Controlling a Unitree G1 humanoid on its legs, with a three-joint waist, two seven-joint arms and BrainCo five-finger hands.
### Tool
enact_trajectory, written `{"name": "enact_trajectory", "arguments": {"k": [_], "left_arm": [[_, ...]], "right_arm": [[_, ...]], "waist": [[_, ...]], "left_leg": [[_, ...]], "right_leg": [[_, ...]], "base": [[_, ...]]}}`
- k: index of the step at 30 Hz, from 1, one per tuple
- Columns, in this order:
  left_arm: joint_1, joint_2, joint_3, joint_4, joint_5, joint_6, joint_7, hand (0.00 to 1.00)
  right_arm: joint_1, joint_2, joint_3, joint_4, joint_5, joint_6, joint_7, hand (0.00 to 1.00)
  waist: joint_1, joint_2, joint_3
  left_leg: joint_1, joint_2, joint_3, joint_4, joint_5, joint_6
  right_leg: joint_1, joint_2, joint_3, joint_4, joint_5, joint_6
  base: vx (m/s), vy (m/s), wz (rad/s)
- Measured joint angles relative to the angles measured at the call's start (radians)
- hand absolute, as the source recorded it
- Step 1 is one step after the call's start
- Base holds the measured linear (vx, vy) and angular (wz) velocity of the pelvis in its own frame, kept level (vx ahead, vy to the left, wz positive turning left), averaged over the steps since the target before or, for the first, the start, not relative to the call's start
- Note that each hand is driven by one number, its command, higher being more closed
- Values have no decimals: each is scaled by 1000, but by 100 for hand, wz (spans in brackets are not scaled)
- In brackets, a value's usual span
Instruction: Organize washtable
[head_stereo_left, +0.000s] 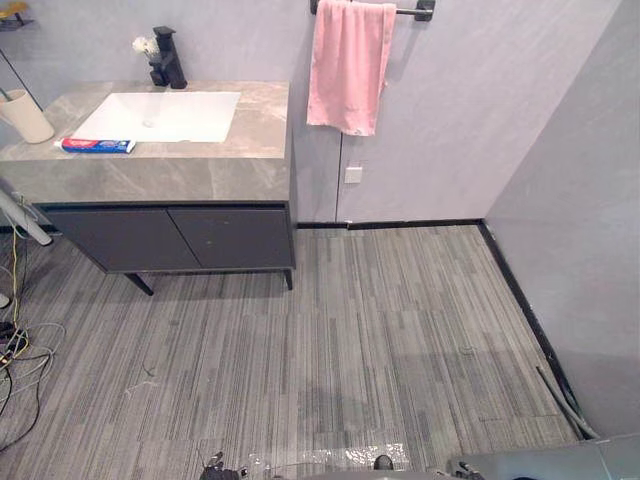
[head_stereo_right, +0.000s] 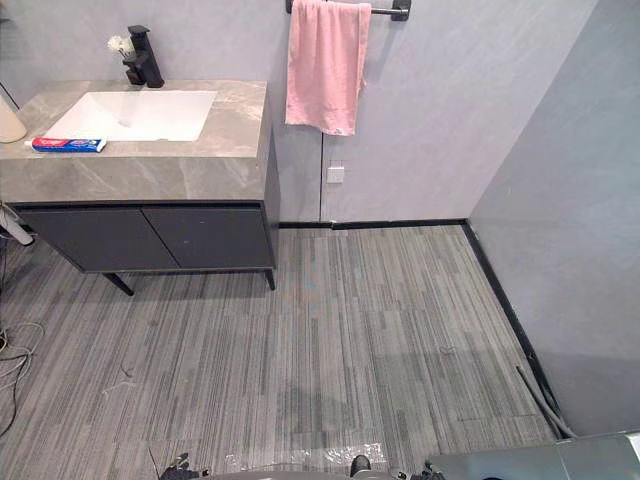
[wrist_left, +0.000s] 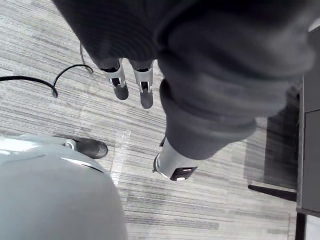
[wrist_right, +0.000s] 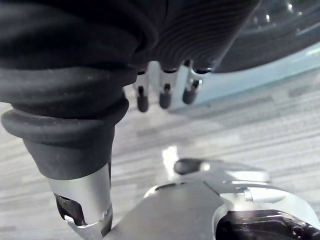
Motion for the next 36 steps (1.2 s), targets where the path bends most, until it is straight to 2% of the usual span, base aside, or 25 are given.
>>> {"name": "enact_trajectory", "arguments": {"k": [2, 4, 6, 9, 13, 18, 22, 24, 25, 26, 27, 28, 29, 30, 31, 32, 33, 34, 36], "left_arm": [[9, -14, -31, -130, -83, -2, 14, 0], [9, -33, -62, -244, -159, -23, 21, 0], [-3, -56, -116, -420, -293, -62, 31, 0], [-36, -70, -131, -544, -388, -94, 66, 0], [-51, -64, -125, -677, -445, -116, 88, 0], [-50, -72, -153, -800, -467, -128, 90, 0], [-50, -73, -155, -831, -466, -130, 86, 0], [-42, -73, -156, -840, -466, -131, 86, 0], [-36, -73, -154, -840, -466, -132, 87, 0], [-20, -71, -152, -840, -466, -132, 86, 0], [3, -77, -147, -840, -466, -133, 86, 0], [16, -80, -145, -840, -466, -133, 86, 0], [20, -81, -142, -835, -466, -130, 84, 0], [36, -91, -144, -836, -466, -127, 84, 0], [51, -106, -143, -836, -466, -127, 85, 0], [61, -116, -142, -836, -466, -126, 85, 0], [81, -133, -156, -837, -466, -117, 84, 0], [81, -138, -160, -839, -466, -115, 84, 0], [81, -141, -161, -856, -466, -113, 84, 0]], "right_arm": [[17, 9, -1, -68, 59, -2, -28, 0], [17, 21, 1, -134, 112, -8, -50, 0], [13, 53, 5, -284, 178, -29, -87, 0], [-28, 59, 24, -406, 212, -58, -135, 0], [-76, 78, 27, -540, 218, -85, -169, 0], [-86, 83, 24, -661, 217, -89, -199, 0], [-80, 95, 24, -696, 217, -109, -201, 0], [-69, 108, 32, -714, 217, -116, -198, 0], [-67, 110, 38, -715, 217, -117, -196, 0], [-58, 111, 59, -729, 217, -118, -191, 0], [-40, 111, 76, -758, 217, -119, -186, 0], [-31, 110, 87, -770, 217, -120, -182, 0], [-21, 108, 102, -784, 215, -125, -178, 0], [-12, 98, 113, -785, 215, -125, -177, 0], [-7, 89, 118, -795, 214, -124, -176, 0], [-4, 83, 119, -807, 213, -124, -175, 0], [-5, 71, 123, -823, 206, -124, -178, 0], [-11, 55, 123, -827, 202, -123, -180, 0], [-21, 43, 124, -828, 188, -121, -180, 0]], "waist": [[-1, 0, 0], [-2, 0, -1], [-6, 2, -1], [-11, 8, -3], [-23, 10, -4], [-27, 15, -2], [-30, 26, -2], [-25, 29, 0], [-21, 33, 3], [-16, 52, 12], [-8, 84, 17], [0, 102, 22], [-3, 89, 33], [2, 94, 42], [6, 92, 43], [7, 93, 47], [6, 100, 59], [6, 104, 63], [8, 100, 66]], "left_leg": [[-5, 0, 0, 0, 0, 0], [-18, 0, 2, 1, 0, 0], [-32, 2, 11, 2, 0, 0], [-32, 6, 42, 2, 0, 0], [-31, 19, 94, 1, -2, -3], [-29, 22, 115, 21, -2, -3], [-29, 21, 124, 23, -2, -3], [-35, 42, 145, 52, -22, -4], [-45, 54, 155, 85, -42, -6], [-74, 87, 177, 164, -95, -6], [-73, 140, 210, 225, -127, -12], [-73, 169, 222, 274, -138, -14], [-139, 214, 234, 474, -155, 52], [-235, 261, 245, 688, -108, 211], [-296, 292, 242, 809, -30, 305], [-332, 309, 229, 878, 33, 304], [-415, 290, 170, 974, 18, 214], [-453, 252, 155, 988, -14, 174], [-503, 181, 134, 939, -43, 136]], "right_leg": [[-4, 0, 0, 0, 0, 0], [-17, 0, 1, 0, 2, -1], [-35, 3, 12, 0, 7, -2], [-58, 10, 44, 0, 13, -4], [-84, 22, 80, 0, 24, -9], [-85, 25, 79, 0, 34, -8], [-88, 31, 82, -1, 40, -17], [-89, 43, 99, -1, 45, -25], [-89, 51, 108, -1, 45, -28], [-85, 72, 119, -1, 37, -39], [-81, 111, 112, 28, 25, -52], [-87, 136, 107, 87, -2, -71], [-87, 151, 113, 126, -70, -111], [-86, 160, 132, 130, -75, -129], [-81, 167, 146, 131, -78, -143], [-75, 169, 162, 131, -82, -152], [-71, 166, 191, 130, -88, -171], [-77, 158, 204, 130, -88, -180], [-86, 148, 227, 131, -88, -187]], "base": [[0, 0, 0], [-6, -2, -2], [-12, -6, -13], [12, -1, -31], [14, -10, -33], [-7, -10, -15], [-69, -19, -6], [-113, -46, -19], [-113, -56, -45], [-104, -95, -75], [-63, -124, -85], [63, -149, -71], [47, -182, -59], [28, -249, -60], [-36, -229, -62], [93, -209, -63], [126, -125, -54], [142, -111, -51], [155, -81, -31]]}}
